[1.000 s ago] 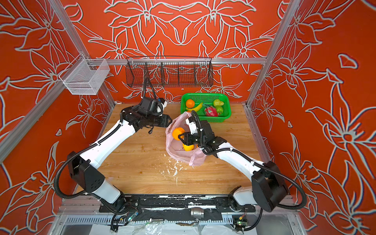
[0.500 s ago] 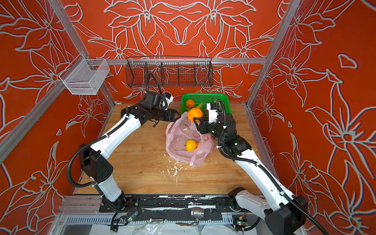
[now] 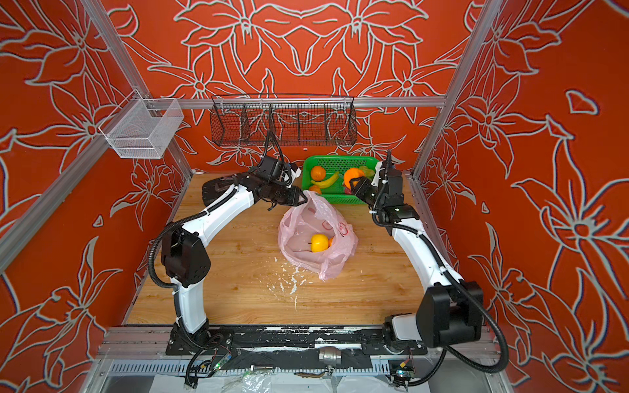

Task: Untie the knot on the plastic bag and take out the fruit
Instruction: 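Carry the orange to the green basket and open the right gripper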

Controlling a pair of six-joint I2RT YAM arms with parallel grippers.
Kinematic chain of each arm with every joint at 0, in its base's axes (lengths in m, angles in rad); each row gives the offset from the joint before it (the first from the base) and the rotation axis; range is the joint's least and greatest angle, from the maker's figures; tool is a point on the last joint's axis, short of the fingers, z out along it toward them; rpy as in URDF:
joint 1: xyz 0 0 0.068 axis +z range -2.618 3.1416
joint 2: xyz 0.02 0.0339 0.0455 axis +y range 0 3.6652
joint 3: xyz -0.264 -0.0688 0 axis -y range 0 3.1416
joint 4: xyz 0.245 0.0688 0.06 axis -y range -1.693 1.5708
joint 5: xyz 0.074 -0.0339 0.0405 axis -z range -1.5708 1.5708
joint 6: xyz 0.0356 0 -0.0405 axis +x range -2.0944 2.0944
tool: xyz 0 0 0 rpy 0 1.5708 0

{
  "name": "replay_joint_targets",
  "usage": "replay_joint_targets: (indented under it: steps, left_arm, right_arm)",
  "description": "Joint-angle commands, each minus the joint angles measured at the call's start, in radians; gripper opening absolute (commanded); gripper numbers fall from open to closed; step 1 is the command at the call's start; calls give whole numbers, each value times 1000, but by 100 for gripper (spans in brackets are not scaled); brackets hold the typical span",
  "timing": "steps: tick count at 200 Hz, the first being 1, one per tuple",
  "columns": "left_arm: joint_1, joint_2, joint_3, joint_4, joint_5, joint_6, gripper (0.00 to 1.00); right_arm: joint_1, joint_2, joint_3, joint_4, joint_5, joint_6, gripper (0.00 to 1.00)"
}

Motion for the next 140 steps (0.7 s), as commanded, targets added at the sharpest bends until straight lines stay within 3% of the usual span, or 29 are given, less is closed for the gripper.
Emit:
replay_joint_targets:
  steps: [1,15,39,91,140]
  left_arm:
    - [2,-2,-55,-27,-14,6,15]
    - [3,-22,-115,-32,-32,2,6]
    - [11,-82,-254,3,-47,-19,2]
    - [21,-207,-410,1,-91,-43,2]
    - [47,-310,-445,-29,-119,-47,4]
  right_arm:
    - [-11,87,73,21,-51,95,46]
    - [-13,164,119,31,-74,104,46]
    - [-14,292,200,59,-121,130,45]
    - [6,569,427,45,-150,147,45]
    - [72,830,707,-51,-144,165,45]
